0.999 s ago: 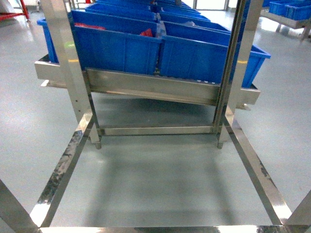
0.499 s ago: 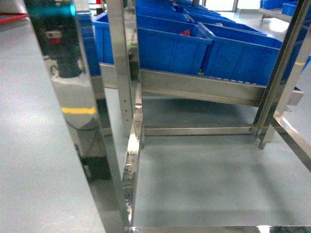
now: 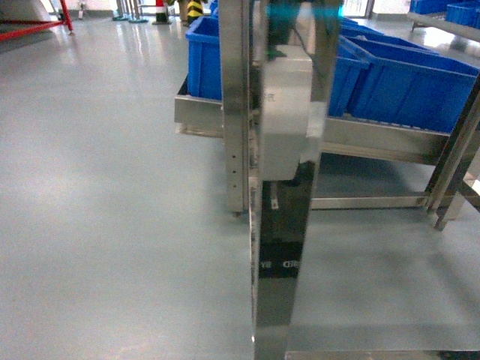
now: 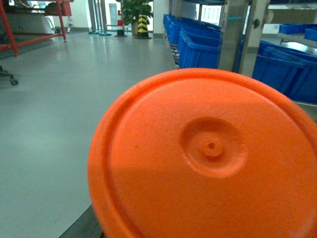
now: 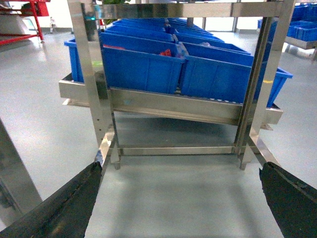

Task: Pick capacitor and pack into box

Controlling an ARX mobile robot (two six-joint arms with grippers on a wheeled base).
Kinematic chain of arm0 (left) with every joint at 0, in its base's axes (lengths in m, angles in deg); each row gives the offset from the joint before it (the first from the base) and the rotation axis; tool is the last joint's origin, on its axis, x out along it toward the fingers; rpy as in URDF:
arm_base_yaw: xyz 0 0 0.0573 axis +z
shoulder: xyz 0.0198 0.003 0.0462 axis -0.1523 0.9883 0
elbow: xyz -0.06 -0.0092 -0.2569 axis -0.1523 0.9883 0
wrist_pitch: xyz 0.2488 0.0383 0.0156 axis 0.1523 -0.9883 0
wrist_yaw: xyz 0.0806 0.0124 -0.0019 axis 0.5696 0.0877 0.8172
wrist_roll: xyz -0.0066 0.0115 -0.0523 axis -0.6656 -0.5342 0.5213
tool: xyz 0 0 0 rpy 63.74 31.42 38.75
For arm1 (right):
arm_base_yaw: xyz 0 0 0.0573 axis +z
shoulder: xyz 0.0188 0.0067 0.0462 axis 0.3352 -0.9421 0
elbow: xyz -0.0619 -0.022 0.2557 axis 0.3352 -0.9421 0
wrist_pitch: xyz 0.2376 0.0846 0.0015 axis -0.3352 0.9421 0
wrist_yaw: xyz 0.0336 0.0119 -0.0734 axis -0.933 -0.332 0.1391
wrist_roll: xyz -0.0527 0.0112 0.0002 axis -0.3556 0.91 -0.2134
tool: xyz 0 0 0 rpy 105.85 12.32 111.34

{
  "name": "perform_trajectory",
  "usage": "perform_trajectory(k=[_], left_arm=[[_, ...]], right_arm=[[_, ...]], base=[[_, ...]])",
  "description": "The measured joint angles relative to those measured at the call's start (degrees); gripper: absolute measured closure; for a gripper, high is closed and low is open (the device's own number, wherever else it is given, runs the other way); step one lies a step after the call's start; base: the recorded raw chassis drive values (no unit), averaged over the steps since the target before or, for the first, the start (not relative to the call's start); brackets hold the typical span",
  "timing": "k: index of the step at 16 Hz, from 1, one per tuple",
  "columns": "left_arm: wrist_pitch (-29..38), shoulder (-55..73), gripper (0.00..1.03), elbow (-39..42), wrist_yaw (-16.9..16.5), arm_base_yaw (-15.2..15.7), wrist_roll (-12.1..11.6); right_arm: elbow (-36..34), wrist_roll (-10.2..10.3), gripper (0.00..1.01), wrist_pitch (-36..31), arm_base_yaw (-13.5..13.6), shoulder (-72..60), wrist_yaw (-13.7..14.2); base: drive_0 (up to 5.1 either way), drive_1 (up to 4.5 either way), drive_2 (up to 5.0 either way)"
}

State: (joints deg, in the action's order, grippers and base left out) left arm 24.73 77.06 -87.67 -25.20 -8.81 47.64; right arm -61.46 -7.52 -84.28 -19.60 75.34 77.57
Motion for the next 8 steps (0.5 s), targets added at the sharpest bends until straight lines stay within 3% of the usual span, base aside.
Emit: perform_trajectory(k=[8], left_arm=[[-0.15,0.0,0.58,-0.02,-0.04,0.0,-0.02]], right_arm=[[0.0,0.0,0.03,-0.07,0.0,0.0,-0.02]], base=[[-5.1,2.38,2.4]])
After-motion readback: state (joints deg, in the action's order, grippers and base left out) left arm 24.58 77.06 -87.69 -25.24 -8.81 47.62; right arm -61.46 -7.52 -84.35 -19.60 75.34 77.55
